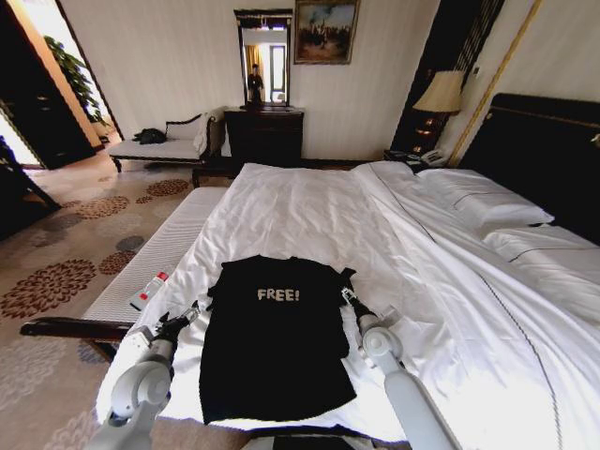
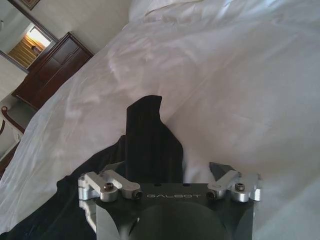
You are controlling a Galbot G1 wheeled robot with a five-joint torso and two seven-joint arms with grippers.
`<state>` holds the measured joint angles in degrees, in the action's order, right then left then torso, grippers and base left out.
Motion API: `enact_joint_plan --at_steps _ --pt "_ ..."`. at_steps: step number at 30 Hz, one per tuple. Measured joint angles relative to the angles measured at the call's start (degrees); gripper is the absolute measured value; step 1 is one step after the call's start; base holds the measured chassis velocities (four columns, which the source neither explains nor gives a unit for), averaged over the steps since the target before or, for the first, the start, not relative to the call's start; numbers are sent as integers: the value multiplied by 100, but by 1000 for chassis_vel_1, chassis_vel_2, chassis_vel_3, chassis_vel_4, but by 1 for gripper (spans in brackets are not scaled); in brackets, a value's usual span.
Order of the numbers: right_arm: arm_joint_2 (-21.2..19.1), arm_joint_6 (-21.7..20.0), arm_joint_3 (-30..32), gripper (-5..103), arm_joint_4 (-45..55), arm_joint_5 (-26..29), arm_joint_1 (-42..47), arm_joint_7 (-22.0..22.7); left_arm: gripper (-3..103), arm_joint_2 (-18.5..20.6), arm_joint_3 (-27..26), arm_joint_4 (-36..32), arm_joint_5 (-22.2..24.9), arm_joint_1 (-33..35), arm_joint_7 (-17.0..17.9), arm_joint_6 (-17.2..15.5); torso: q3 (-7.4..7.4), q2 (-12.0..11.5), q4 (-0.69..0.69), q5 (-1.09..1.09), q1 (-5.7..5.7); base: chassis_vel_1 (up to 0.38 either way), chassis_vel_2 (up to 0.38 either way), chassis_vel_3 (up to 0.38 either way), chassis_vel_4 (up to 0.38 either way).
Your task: Fold the clothes on the bed.
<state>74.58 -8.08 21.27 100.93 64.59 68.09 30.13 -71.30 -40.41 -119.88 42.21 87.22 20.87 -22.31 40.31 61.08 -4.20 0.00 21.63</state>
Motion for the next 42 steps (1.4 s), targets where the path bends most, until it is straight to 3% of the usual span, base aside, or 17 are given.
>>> enact_joint_plan --at_steps 7,9,13,15,17,19,21,23,24,27,42 --pt "91 14 -73 66 -76 -98 -76 -48 100 -12 24 23 2 -19 0 11 0 0 0 0 0 0 0 0 0" --pt "95 15 -84 66 -102 -117 -95 -56 100 -14 30 36 2 -25 0 13 0 0 0 0 0 0 0 0 0" --pt "98 39 -100 45 -280 -176 -209 -74 100 -15 38 100 2 -65 0 18 0 0 0 0 0 0 0 0 0" --pt "94 48 -99 45 -318 -179 -230 -76 100 -15 40 117 3 -78 0 19 0 0 0 0 0 0 0 0 0" --pt "81 67 -86 33 -364 -185 -245 -79 100 -15 49 146 5 -99 0 20 0 0 0 0 0 0 0 0 0" --pt "77 72 -83 33 -374 -189 -246 -79 100 -15 52 154 5 -105 0 21 0 0 0 0 0 0 0 0 0" --pt "65 105 -70 18 -398 -211 -245 -80 100 -29 75 200 5 -137 0 23 0 0 0 0 0 0 0 0 0" --pt "64 109 -67 18 -398 -212 -243 -81 100 -31 78 204 5 -140 0 23 0 0 0 0 0 0 0 0 0" --pt "62 120 -59 7 -379 -211 -228 -82 100 -43 96 231 6 -160 0 24 0 0 0 0 0 0 0 0 0" --pt "76 132 -58 1 -347 -210 -218 -98 100 -58 121 278 5 -196 0 25 0 0 0 0 0 0 0 0 0" --pt "80 266 132 0 522 -410 307 -24 100 -64 113 349 52 -246 1 29 0 0 0 0 0 0 0 0 0"
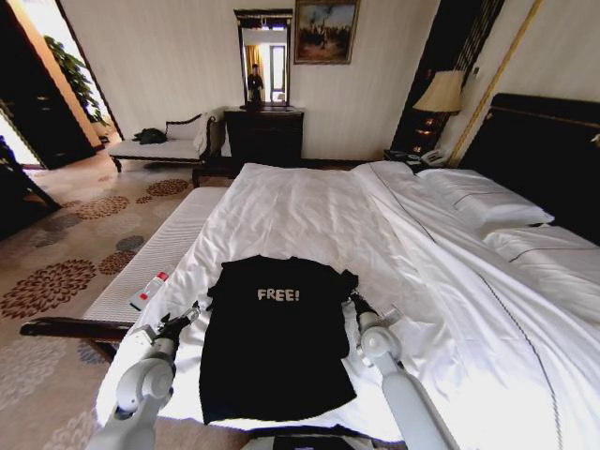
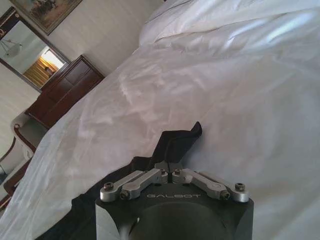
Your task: Fold the clothes on the bed.
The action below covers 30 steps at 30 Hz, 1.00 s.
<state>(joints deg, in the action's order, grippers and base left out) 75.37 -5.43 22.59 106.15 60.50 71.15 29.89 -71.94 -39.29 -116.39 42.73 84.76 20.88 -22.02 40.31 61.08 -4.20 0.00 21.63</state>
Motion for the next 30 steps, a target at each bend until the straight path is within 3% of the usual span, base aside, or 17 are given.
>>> enact_joint_plan --at_steps 5,7,8,10,16,17,18,25,27,30 --pt "2 0 17 -3 6 -153 99 105 100 -31 24 -8 0 -4 3 -1 0 0 0 1 0 0 0 0 0" --pt "9 -4 29 2 -76 -199 124 233 100 -39 25 -11 -3 0 4 -2 0 0 0 1 0 0 0 0 0" --pt "19 -6 40 13 -104 -207 142 318 100 -41 16 -14 -3 12 4 -3 0 0 0 0 0 0 0 0 0" --pt "28 -8 46 13 -105 -207 157 369 100 -40 6 -15 -4 20 4 -3 0 0 0 0 0 0 0 0 0" --pt "146 4 113 40 217 -30 340 636 100 -37 -38 -16 -4 43 5 -1 0 0 0 0 0 0 0 0 0" --pt "164 5 107 40 289 37 399 658 100 -42 -38 -17 -4 45 5 -1 0 0 0 0 0 0 0 0 0" --pt "164 5 107 40 289 37 399 658 100 -42 -38 -17 -4 45 5 -1 0 0 0 0 0 0 0 0 0" --pt "219 19 59 73 127 191 299 606 100 -84 7 -47 -45 68 7 0 0 0 0 0 0 0 0 0 0" --pt "193 45 71 73 9 171 200 553 100 -84 7 -63 -49 81 8 -1 0 0 0 1 0 0 0 0 0" --pt "55 90 119 89 -230 328 -75 397 100 -52 -30 -107 -50 133 9 0 0 0 0 0 1 0 0 0 0"
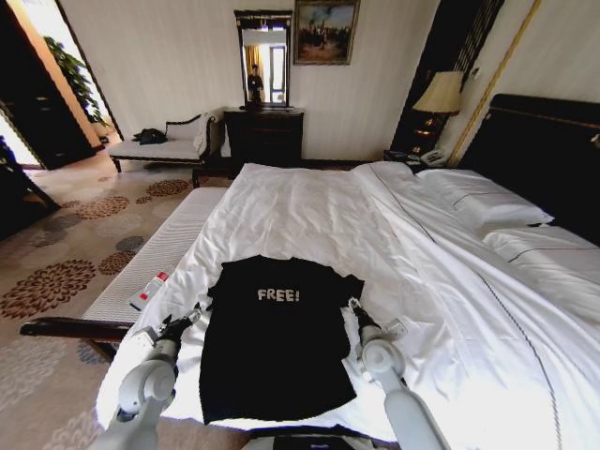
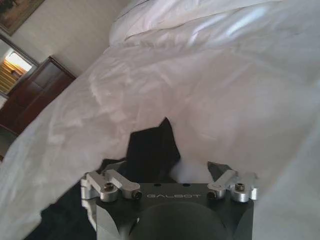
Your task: Fold the clothes on the bed.
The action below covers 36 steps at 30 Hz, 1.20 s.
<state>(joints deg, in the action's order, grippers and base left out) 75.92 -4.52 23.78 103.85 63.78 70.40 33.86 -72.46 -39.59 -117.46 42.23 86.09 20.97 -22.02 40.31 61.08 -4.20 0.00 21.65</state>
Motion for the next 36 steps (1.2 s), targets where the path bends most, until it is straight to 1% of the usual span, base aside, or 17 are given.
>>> enact_joint_plan --at_steps 1,3,4,9,16,19,23,27,31,36 --pt "0 0 0 89 0 0 0 0 100 0 0 0 0 0 0 0 0 0 0 0 0 0 0 0 0" --pt "-55 -4 -21 98 -43 191 -111 -83 100 23 -28 -22 0 28 2 0 0 0 0 0 0 0 0 0 0" --pt "-62 -11 -51 99 -66 205 -140 -111 100 26 -33 -36 0 39 3 0 0 0 0 0 0 0 0 0 0" --pt "-62 -75 -138 99 -74 214 -172 -160 100 21 -36 -89 0 58 18 -1 0 0 0 0 0 0 0 0 0" --pt "-82 -116 -244 100 -86 147 -229 -389 100 -16 -28 -107 -72 119 27 -7 0 0 0 0 -1 0 0 0 0" --pt "-99 -129 -268 100 -72 117 -239 -414 100 -33 -23 -119 -92 132 28 -7 0 0 0 0 0 0 0 0 0" --pt "-150 -180 -285 100 145 117 -133 -419 100 -57 -22 -152 -98 145 30 -8 0 0 0 0 0 0 0 0 0" --pt "-212 -250 -280 100 501 252 -35 -375 100 -69 -25 -154 -108 150 35 -9 0 0 0 0 -1 0 0 0 0" --pt "-336 -364 -134 100 1181 668 -23 -276 100 -119 26 -141 -163 139 44 -15 0 0 0 -1 -2 0 0 0 0" --pt "-423 -376 -53 100 1255 640 87 -240 100 -179 75 -138 -213 135 46 -17 0 0 0 -1 -2 0 0 0 0"
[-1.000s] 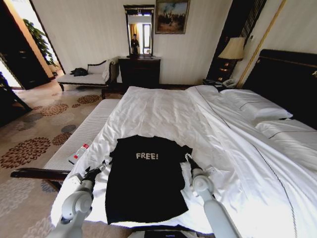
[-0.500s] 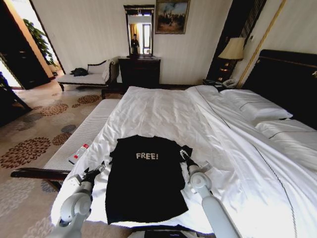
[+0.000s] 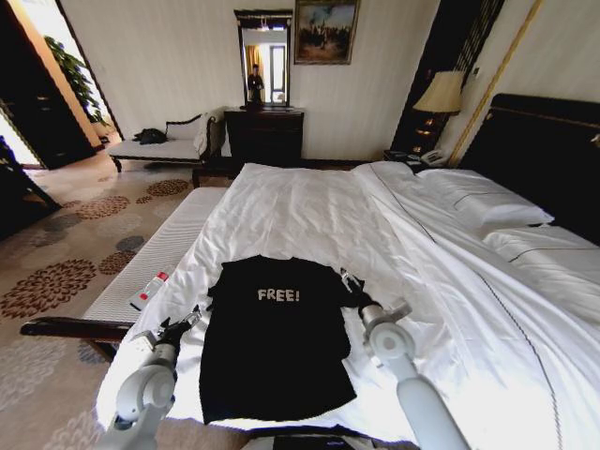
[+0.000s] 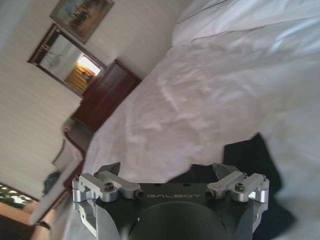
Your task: Fold the clothes on the bed.
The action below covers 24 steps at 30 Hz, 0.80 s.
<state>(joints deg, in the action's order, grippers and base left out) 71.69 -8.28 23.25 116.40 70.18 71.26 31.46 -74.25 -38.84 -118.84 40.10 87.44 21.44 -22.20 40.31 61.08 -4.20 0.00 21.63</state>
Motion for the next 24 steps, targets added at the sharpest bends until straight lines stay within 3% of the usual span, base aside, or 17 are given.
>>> enact_joint_plan --at_steps 12,24 --pt "183 117 -58 100 -1325 -547 -159 63 100 54 -91 -47 7 51 6 0 0 0 1 1 0 0 0 0 0" --pt "232 107 -177 100 -1005 -447 48 -149 100 22 -70 -19 11 23 11 4 0 0 0 0 0 0 0 0 0"
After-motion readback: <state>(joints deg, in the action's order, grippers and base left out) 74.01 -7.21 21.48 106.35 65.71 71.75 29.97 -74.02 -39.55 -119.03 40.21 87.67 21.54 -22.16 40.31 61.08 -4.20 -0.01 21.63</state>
